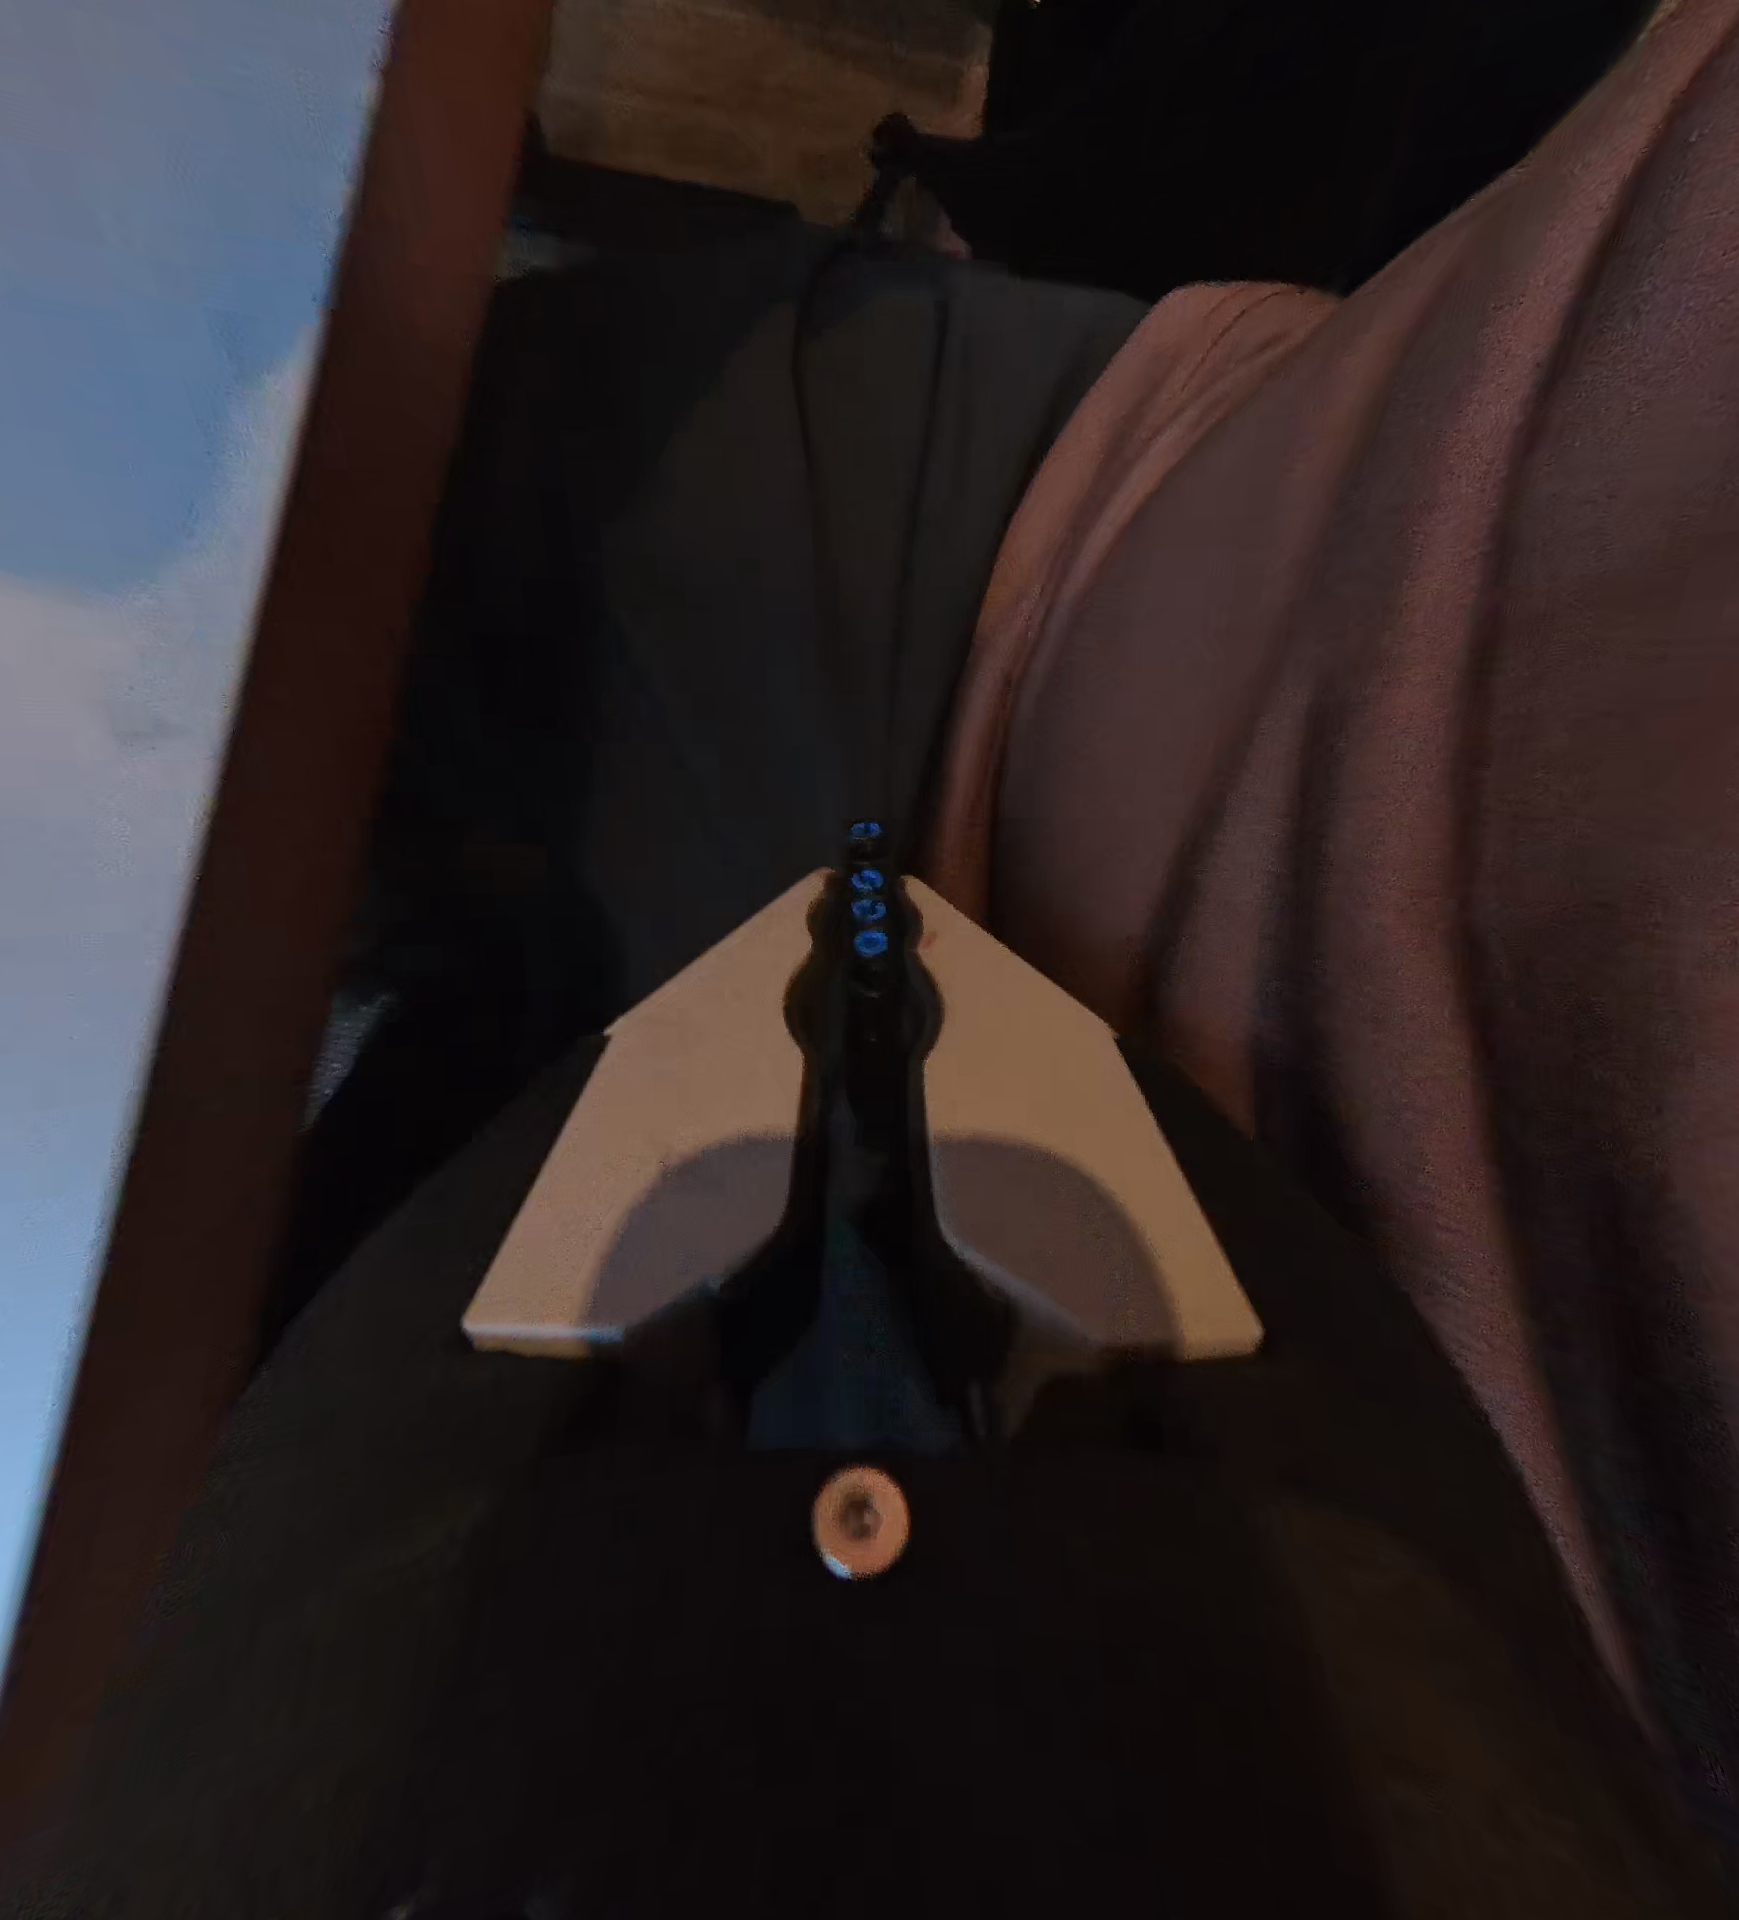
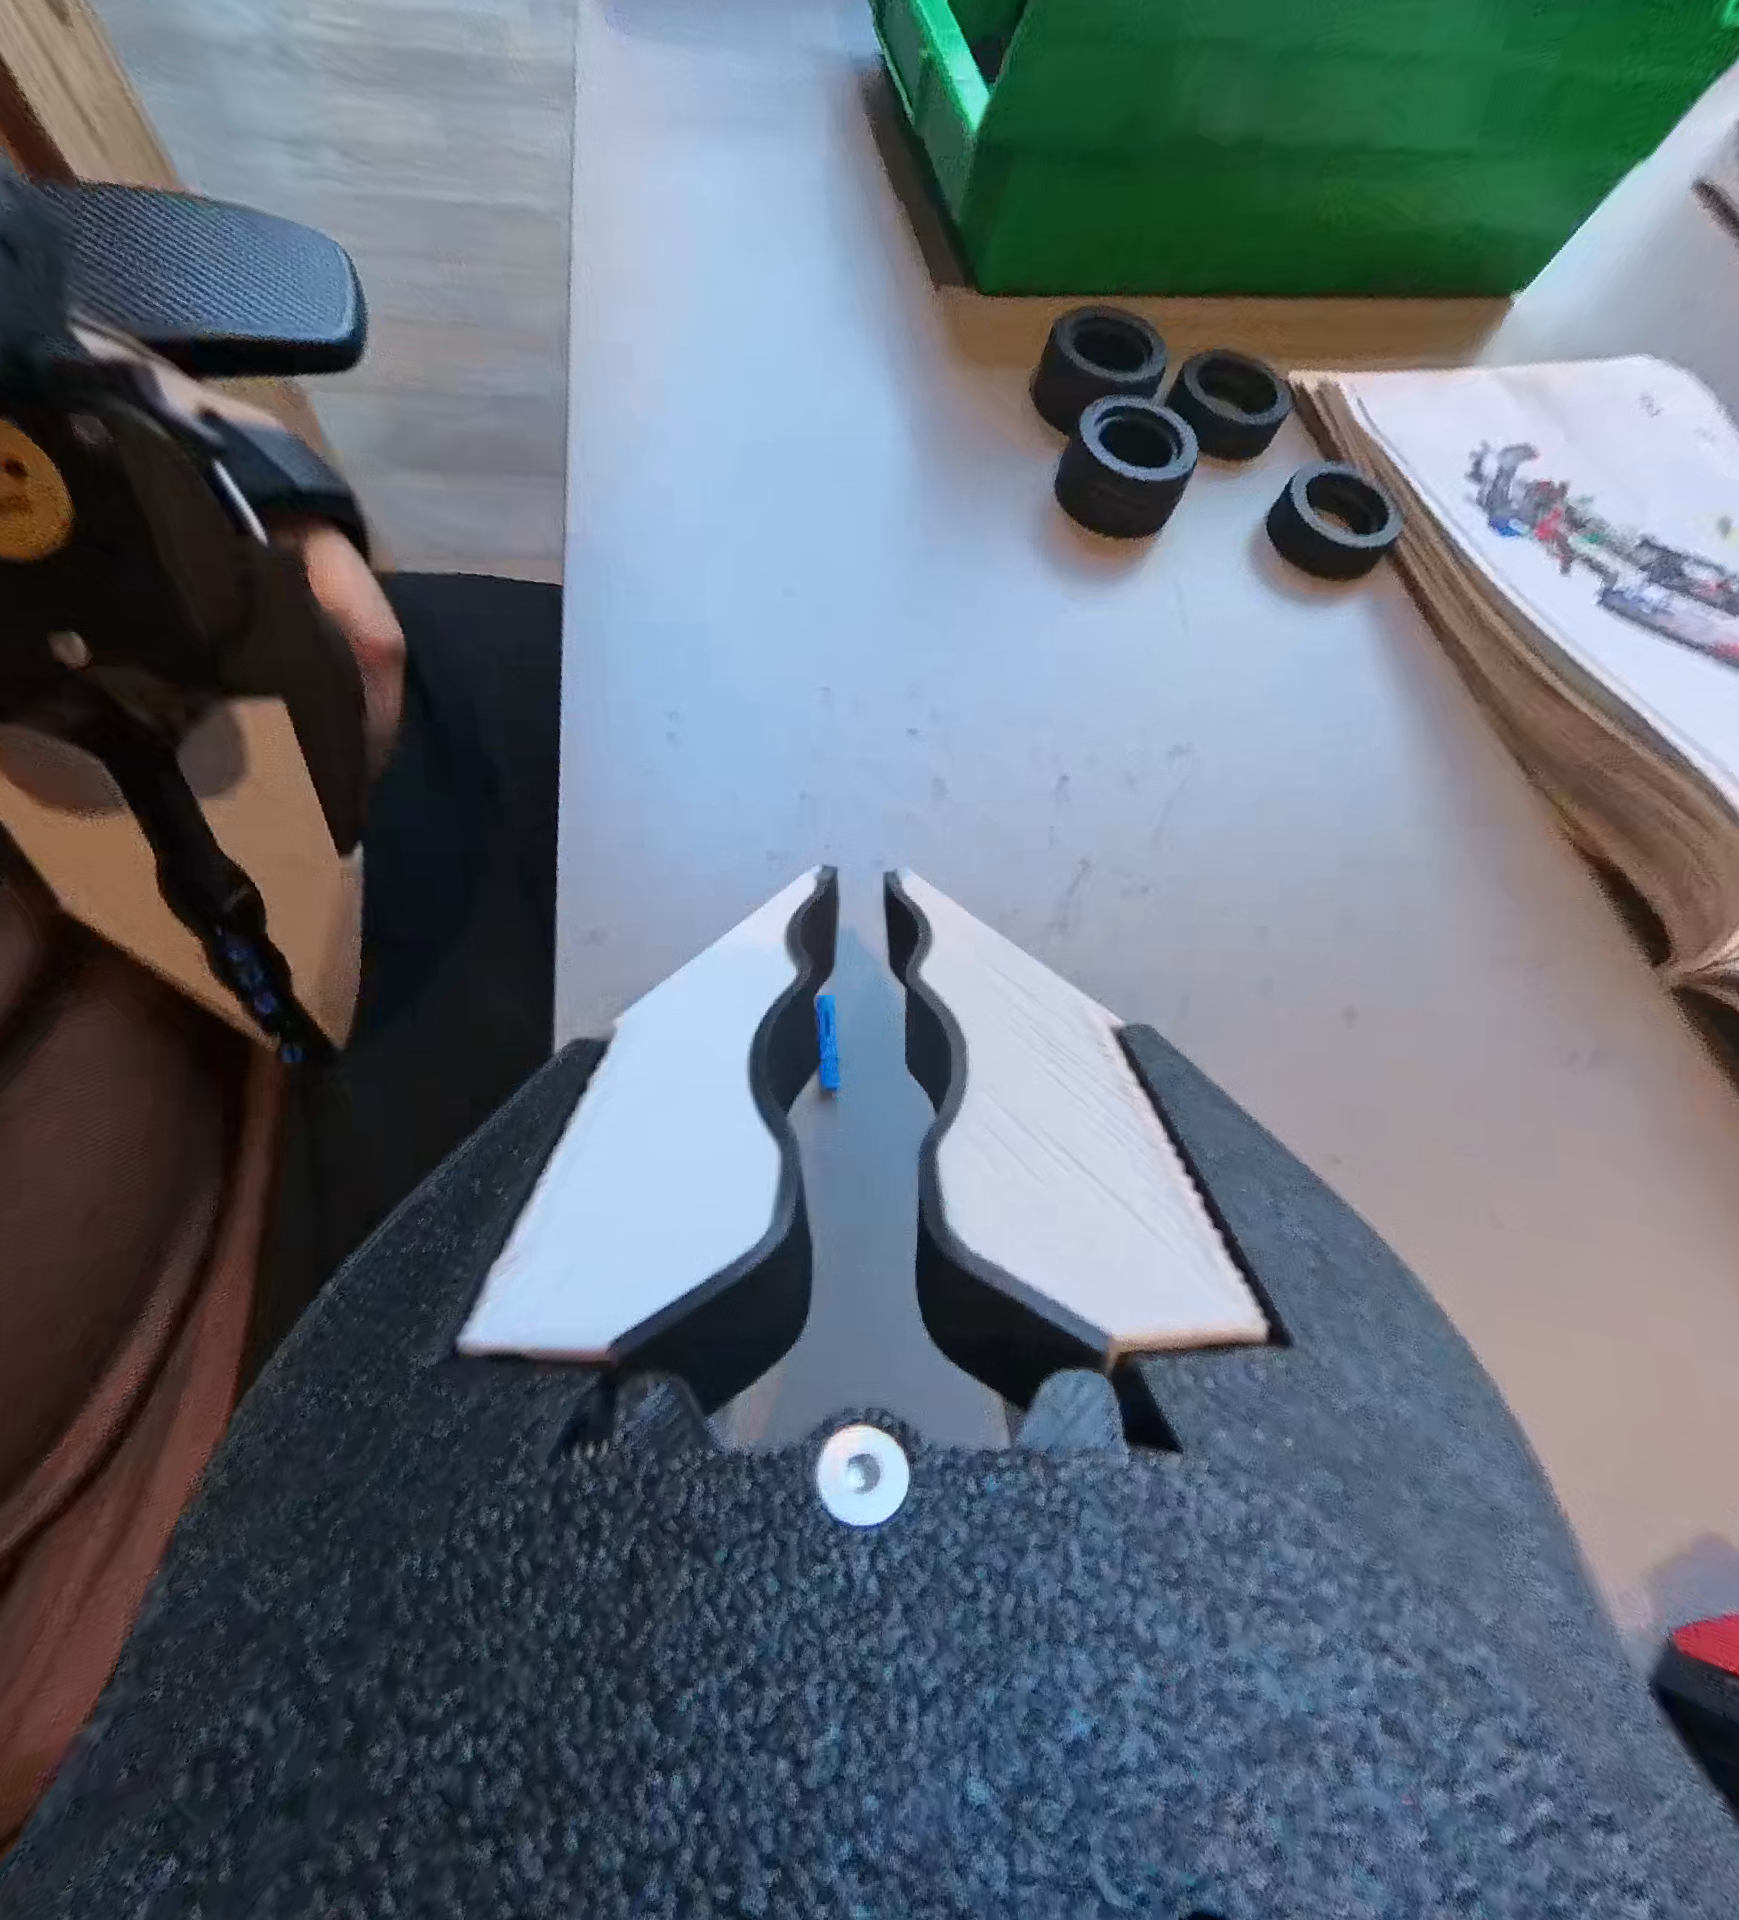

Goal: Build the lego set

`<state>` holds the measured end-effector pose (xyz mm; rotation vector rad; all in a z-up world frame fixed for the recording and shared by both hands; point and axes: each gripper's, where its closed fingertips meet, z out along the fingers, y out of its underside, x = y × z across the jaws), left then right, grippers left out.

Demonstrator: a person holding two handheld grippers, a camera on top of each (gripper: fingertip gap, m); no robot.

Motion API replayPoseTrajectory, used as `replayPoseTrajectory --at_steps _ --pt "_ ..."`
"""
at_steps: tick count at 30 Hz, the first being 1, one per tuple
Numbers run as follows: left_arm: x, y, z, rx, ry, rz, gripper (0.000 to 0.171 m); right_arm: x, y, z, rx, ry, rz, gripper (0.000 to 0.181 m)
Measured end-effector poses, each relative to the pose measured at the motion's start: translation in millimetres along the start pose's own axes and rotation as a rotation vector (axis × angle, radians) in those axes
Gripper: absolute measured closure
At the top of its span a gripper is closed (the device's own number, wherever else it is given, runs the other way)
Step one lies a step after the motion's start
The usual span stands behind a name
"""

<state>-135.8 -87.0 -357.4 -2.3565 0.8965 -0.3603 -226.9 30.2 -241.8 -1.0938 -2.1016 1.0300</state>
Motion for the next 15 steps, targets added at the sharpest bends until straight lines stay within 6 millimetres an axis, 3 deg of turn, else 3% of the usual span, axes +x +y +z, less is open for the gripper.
replayPoseTrajectory --at_steps 3,7,11,15 --pt "-10.0 -21.4 -35.6 0.05 -0.087 0.038 0.166 -7.5 3.7 -5.2 0.018 -0.102 0.064 0.165" --pt "-50.0 -54.8 -86.5 0.21 -0.247 0.087 0.166 -44.6 -20.6 -8.5 0.12 -0.266 0.044 0.158" --pt "-68.4 -75.3 -109.2 0.385 -0.342 0.189 0.167 -76.3 -42.5 -5.6 0.177 -0.317 -0.041 0.158" --pt "-74.4 -81.7 -113.2 0.456 -0.375 0.259 0.167 -75.7 -43.4 0.6 0.174 -0.244 -0.101 0.163"
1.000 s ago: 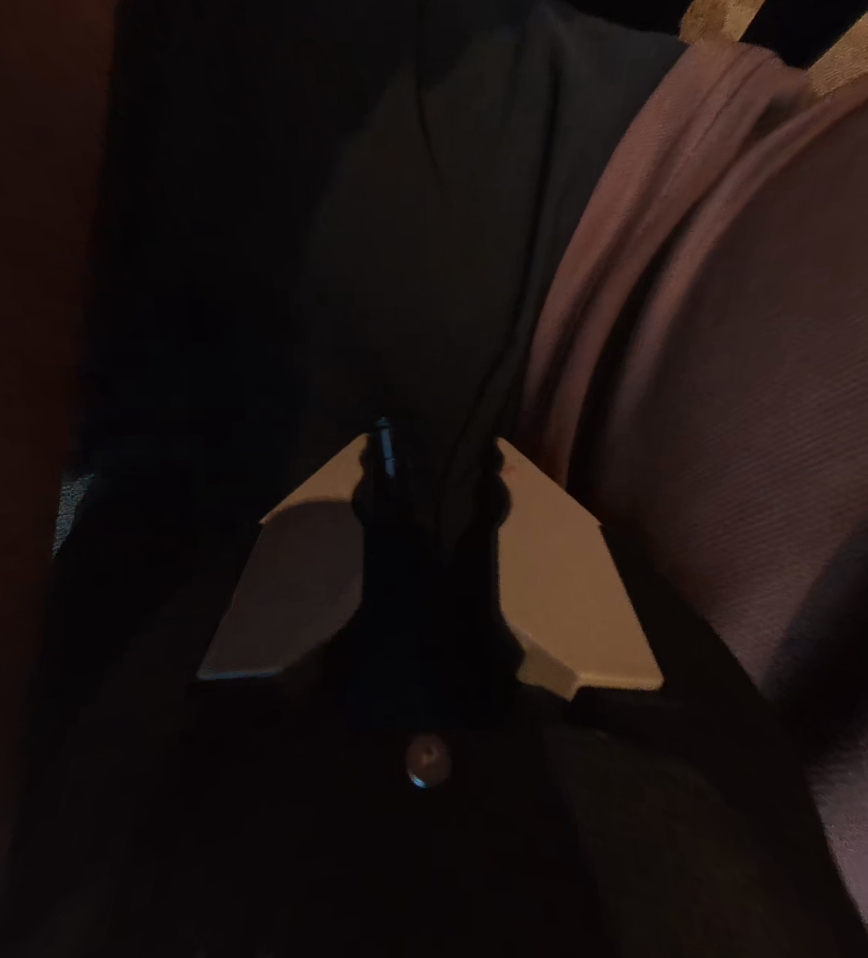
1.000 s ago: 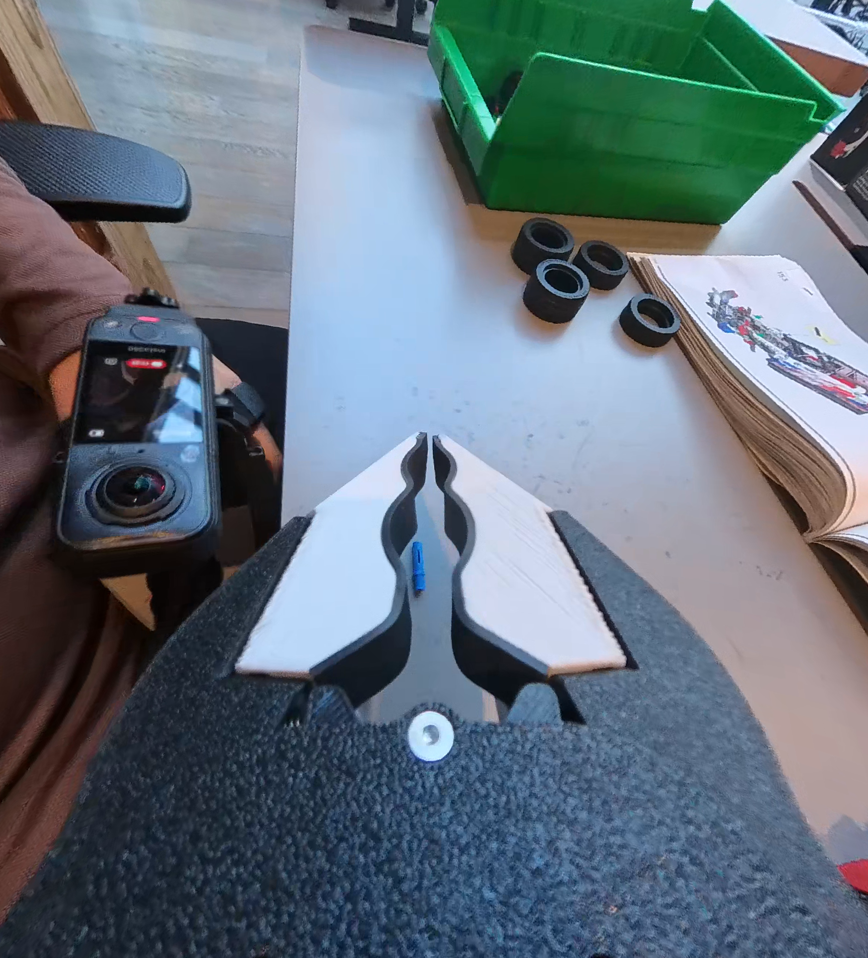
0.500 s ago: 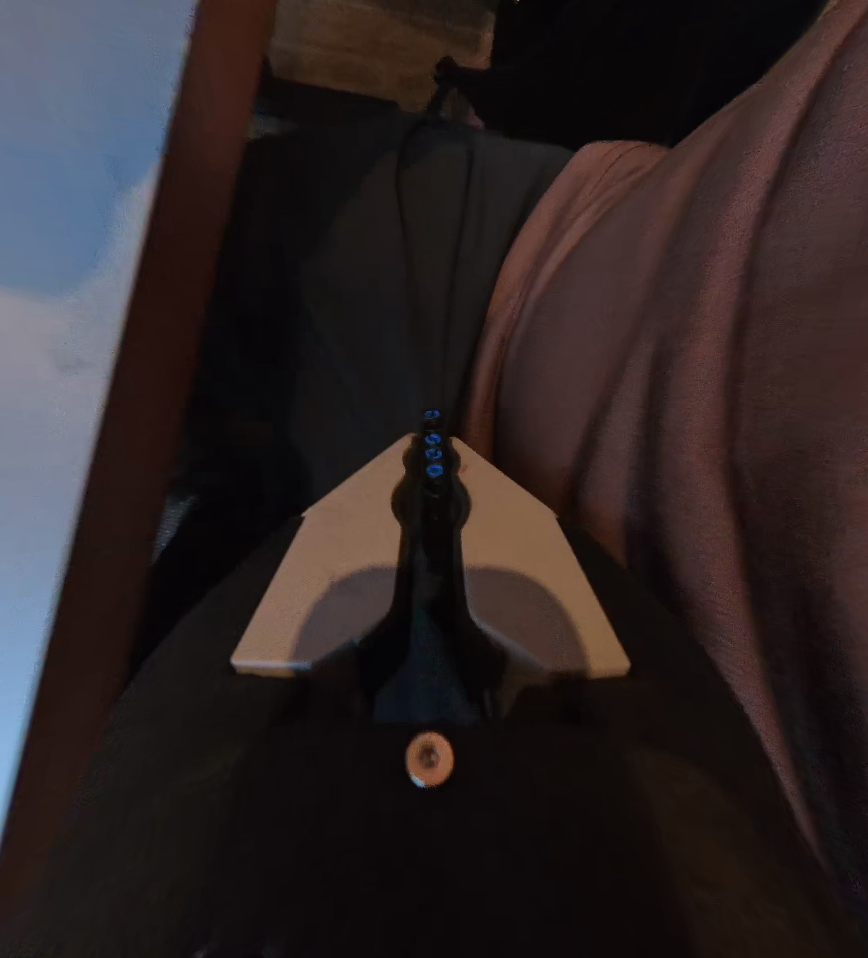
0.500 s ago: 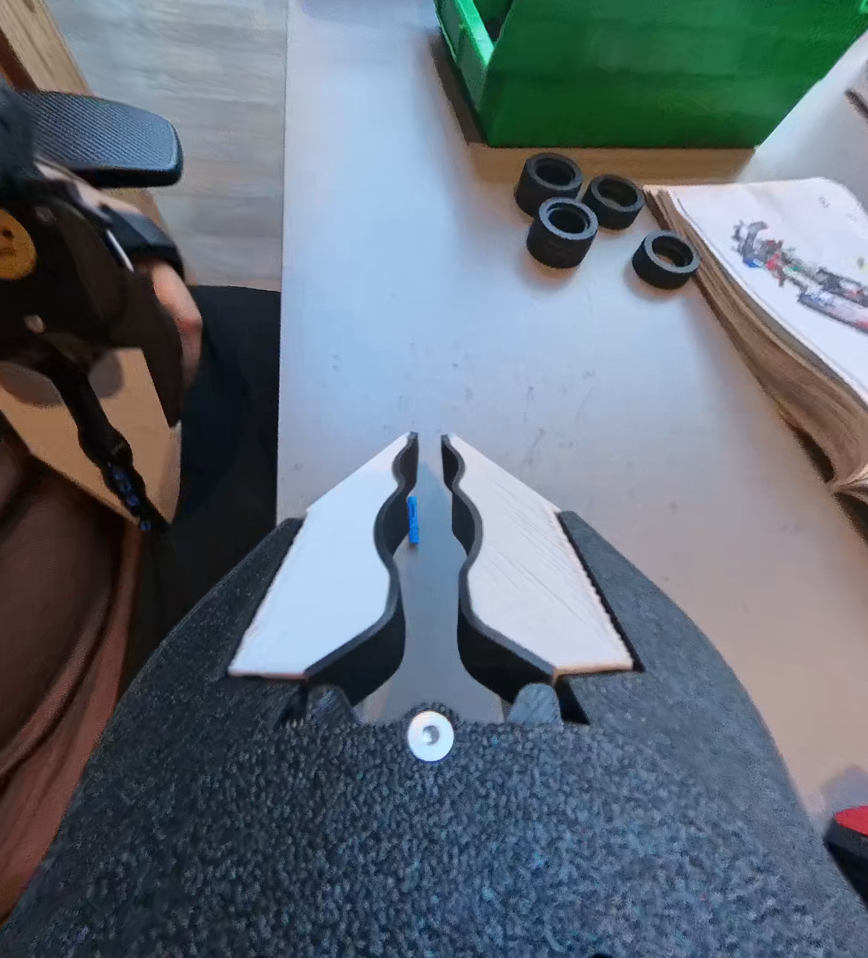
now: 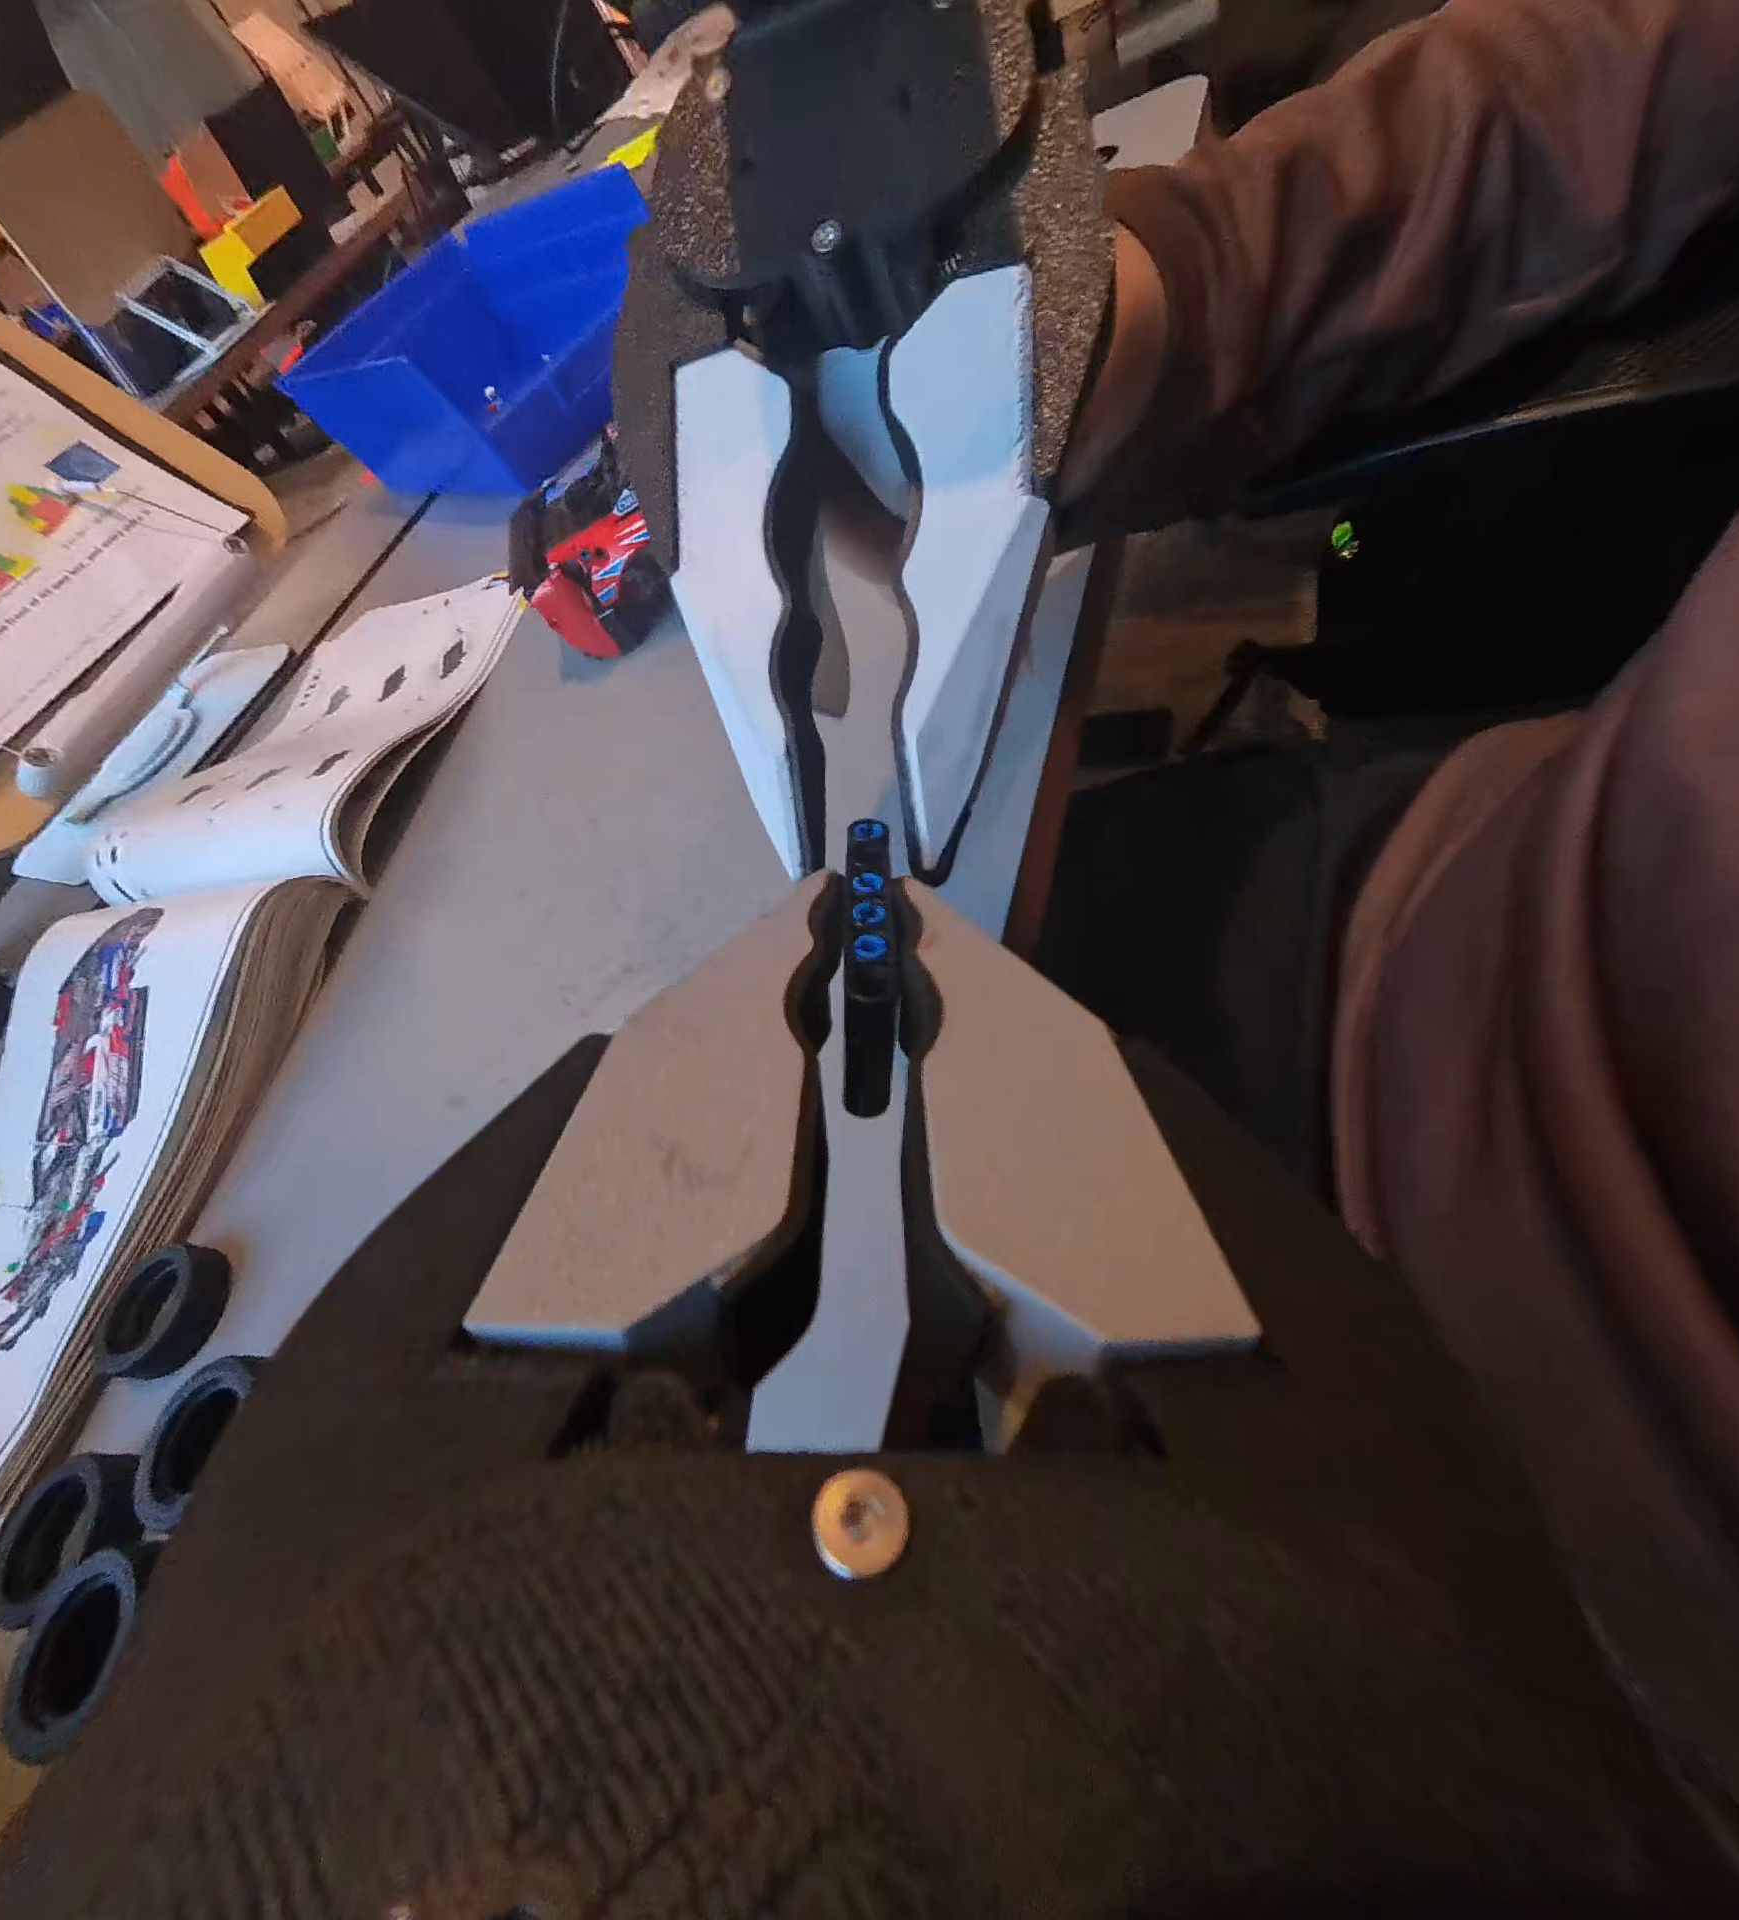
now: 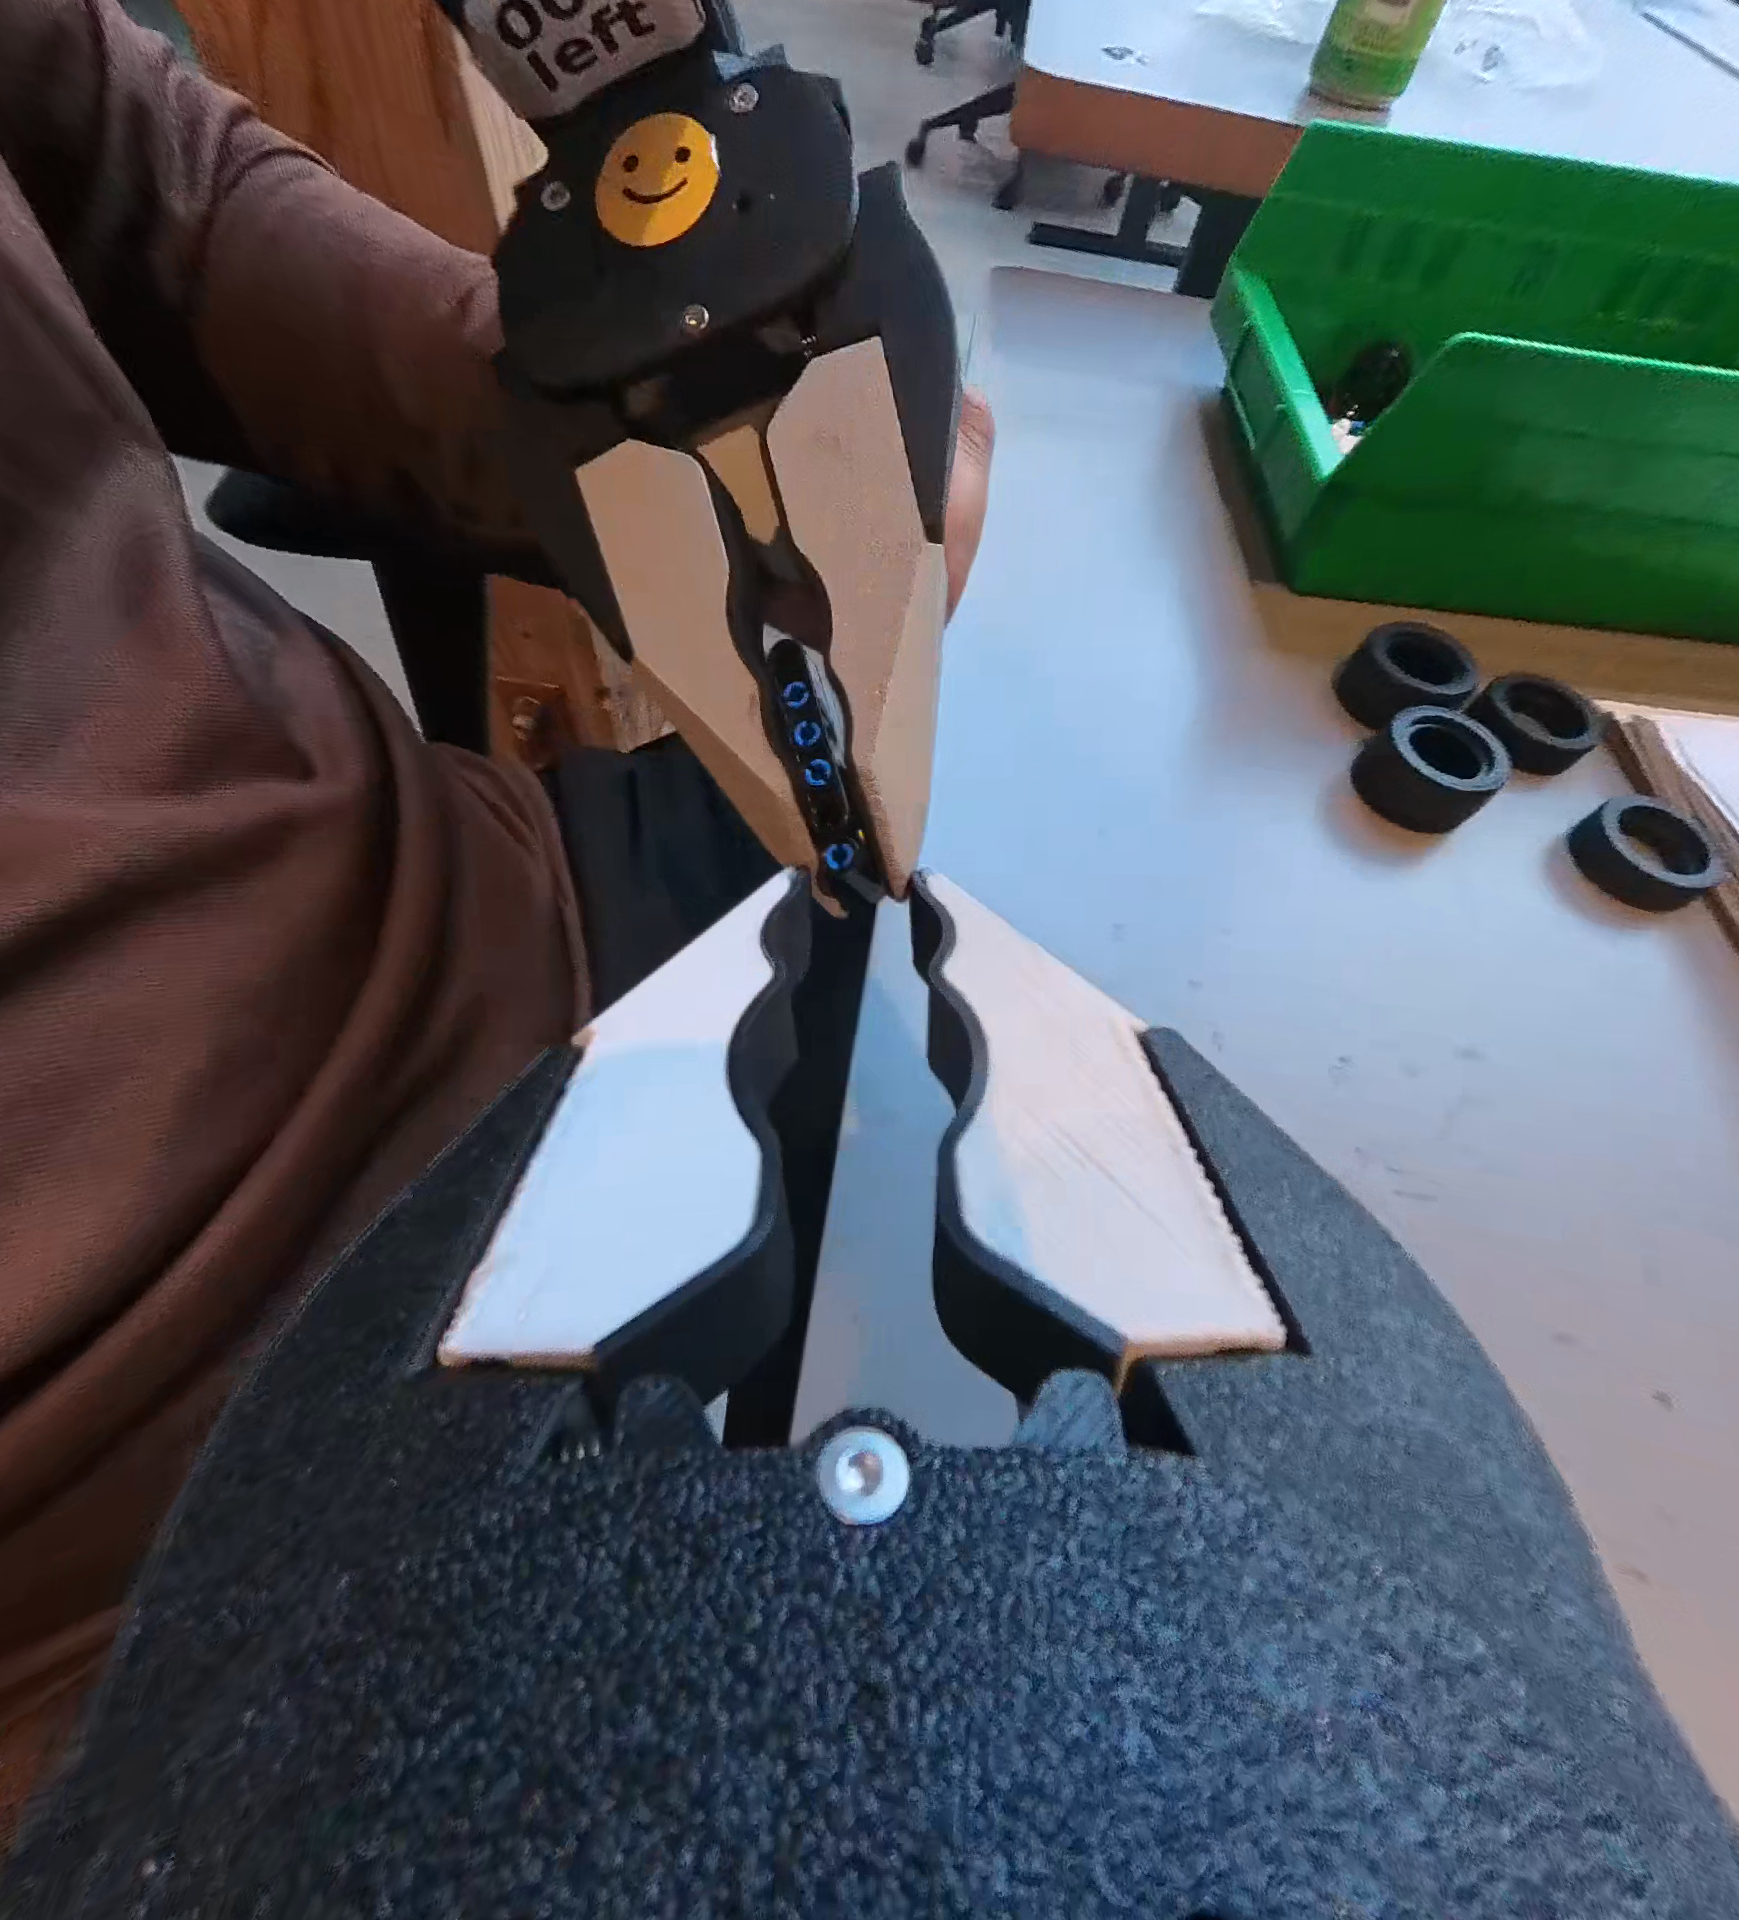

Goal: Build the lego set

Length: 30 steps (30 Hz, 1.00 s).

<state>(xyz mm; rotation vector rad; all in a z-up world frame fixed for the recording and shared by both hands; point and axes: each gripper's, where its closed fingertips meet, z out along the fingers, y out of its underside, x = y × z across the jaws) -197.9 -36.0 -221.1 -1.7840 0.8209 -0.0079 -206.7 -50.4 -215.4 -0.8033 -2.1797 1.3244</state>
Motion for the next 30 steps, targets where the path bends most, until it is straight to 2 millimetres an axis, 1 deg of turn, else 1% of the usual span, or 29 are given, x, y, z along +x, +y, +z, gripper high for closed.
replayPoseTrajectory --at_steps 2,4,8,10,11,13,15,19,23,25,27,30 --pt "-1.3 -0.4 1.4 0.031 0.024 -0.022 0.167 2.2 0.3 -1.0 0.009 0.006 -0.001 0.164" --pt "-3.7 -0.5 1.6 0.055 0.05 -0.055 0.167 5.5 -1.3 -2.6 0.03 0.018 0.005 0.168" --pt "-12.2 7.8 4.0 0.04 0.046 -0.069 0.167 8.4 -9.2 -9.6 0.079 0.02 0.008 0.172" --pt "-8.9 3.9 4.9 0.067 0.069 -0.074 0.167 14.0 -4.5 -9.7 0.056 0.057 -0.006 0.171" --pt "-8.7 4.8 6.8 0.059 0.07 -0.075 0.167 13.4 -3.6 -9.3 0.055 0.056 -0.013 0.173" --pt "-10.7 5.2 10.6 0.061 0.056 -0.065 0.167 9.9 -2.9 -7.8 0.054 0.037 -0.015 0.17" --pt "-9.2 6.7 13.9 0.054 0.073 -0.07 0.167 11.5 1.6 -5.2 0.023 0.056 -0.039 0.172" --pt "-14.2 17.9 21.4 -0.017 0.044 -0.049 0.167 21.3 14.9 -0.7 -0.069 0.165 -0.147 0.174" --pt "-23.3 23.2 24.8 -0.056 -0.063 0.051 0.166 31.0 19.8 -0.8 -0.131 0.288 -0.273 0.174" --pt "-28.3 32.7 24.9 -0.094 -0.113 0.101 0.16 40.7 27.9 -1.5 -0.211 0.387 -0.381 0.174" --pt "-29.1 46.3 24.5 -0.139 -0.122 0.114 0.153 48.7 36.9 -2.6 -0.29 0.465 -0.493 0.174" --pt "-31.2 55.2 22.4 -0.143 -0.134 0.086 0.153 52.2 41.9 -1.0 -0.333 0.513 -0.583 0.174"
